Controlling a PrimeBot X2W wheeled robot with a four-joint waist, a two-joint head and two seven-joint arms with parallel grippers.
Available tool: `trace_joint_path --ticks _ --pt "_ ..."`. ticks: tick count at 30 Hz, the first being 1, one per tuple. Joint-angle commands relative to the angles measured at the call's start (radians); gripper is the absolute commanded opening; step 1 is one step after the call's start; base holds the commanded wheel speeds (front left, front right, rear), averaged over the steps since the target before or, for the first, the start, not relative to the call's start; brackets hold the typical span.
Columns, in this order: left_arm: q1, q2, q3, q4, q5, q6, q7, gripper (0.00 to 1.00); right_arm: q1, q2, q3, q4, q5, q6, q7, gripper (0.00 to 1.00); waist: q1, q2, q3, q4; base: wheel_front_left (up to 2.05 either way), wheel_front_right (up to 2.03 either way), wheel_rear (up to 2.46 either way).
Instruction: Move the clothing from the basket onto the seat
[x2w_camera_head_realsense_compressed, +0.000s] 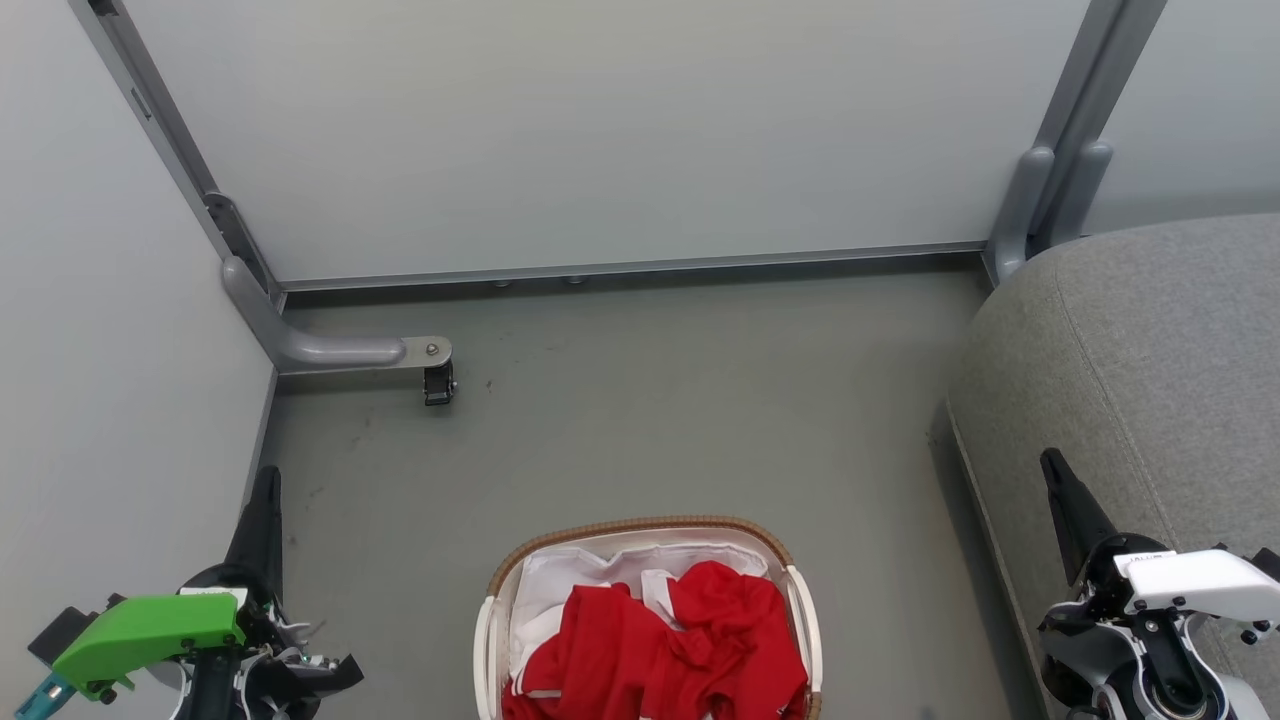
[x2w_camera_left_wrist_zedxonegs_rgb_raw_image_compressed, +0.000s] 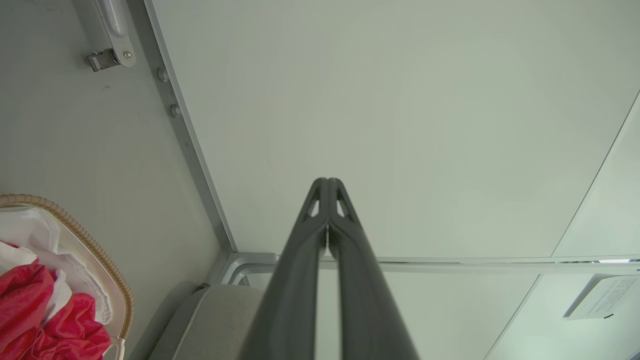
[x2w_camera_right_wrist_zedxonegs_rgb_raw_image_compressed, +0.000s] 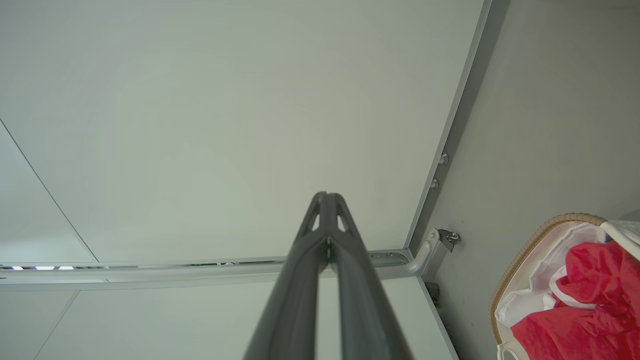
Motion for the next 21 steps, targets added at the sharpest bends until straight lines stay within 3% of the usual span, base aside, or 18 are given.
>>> trace_joint_path --ticks 1,21 --pt "-0.012 0.0 0.003 0.0 0.008 -0.004 0.001 0.0 -0.009 -0.003 -0.003 -0.001 -0.003 0.001 0.001 0.0 0.0 0.0 0.0 0.0 0.0 0.0 0.0" --pt "-0.012 0.0 0.003 0.0 0.008 -0.004 0.001 0.0 -0.009 -0.003 -0.003 -0.001 -0.003 0.001 0.001 0.0 0.0 0.0 0.0 0.0 0.0 0.0 0.0"
